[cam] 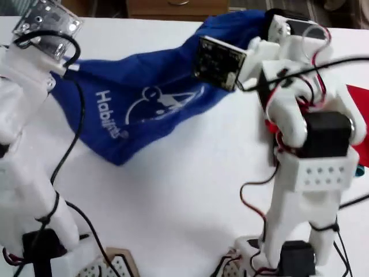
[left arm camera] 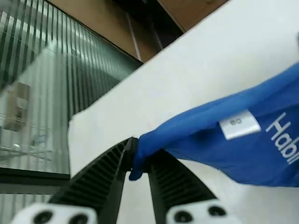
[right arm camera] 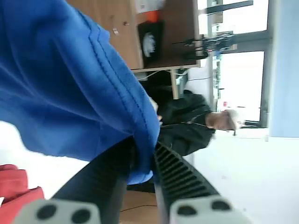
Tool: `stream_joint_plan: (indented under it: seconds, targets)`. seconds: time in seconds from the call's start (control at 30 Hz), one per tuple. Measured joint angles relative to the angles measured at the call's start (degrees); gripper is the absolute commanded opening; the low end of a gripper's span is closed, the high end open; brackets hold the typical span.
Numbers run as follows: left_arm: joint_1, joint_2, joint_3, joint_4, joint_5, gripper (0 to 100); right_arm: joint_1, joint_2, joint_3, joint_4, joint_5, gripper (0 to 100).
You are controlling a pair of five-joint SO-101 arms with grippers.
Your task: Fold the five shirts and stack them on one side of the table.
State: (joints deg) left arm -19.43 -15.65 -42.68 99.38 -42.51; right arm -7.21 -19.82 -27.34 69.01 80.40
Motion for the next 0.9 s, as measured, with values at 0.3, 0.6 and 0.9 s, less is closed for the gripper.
stream_joint_plan:
  seconds: [0.3, 0.6, 0.9]
  targets:
    - [-3.0, -2.1, -12.0, 1.8, 0.0, 2, 0.0, -10.1, 0.0, -0.1, 0.4, 1.9]
    - [-3.0, -2.2, -17.2, 2.0, 0.5, 2, 0.0, -16.4, -0.8, -7.8, 0.4, 1.9]
    - [-3.0, -2.1, -12.2, 2.0, 2.6, 2, 0.0, -16.4, -0.5, -9.7, 0.4, 2.0]
